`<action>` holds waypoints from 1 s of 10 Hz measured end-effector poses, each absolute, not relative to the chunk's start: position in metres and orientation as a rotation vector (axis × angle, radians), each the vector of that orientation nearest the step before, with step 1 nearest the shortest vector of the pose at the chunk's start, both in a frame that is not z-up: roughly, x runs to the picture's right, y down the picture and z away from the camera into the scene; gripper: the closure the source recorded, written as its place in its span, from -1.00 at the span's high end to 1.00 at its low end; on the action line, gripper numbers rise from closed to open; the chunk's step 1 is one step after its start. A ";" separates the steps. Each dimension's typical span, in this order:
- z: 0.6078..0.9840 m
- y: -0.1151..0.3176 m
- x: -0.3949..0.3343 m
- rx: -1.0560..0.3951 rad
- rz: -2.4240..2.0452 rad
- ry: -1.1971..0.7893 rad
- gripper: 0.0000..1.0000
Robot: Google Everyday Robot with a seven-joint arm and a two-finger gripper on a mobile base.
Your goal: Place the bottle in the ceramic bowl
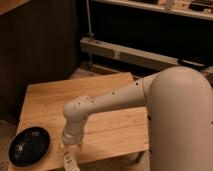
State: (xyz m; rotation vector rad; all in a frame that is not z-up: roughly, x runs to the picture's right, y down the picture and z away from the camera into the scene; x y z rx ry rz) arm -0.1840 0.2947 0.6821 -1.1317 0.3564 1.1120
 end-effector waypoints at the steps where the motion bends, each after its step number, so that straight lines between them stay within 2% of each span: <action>1: 0.681 0.297 -0.187 -1.131 1.110 0.359 0.30; 10: 0.681 0.313 -0.187 -1.123 1.119 0.366 0.30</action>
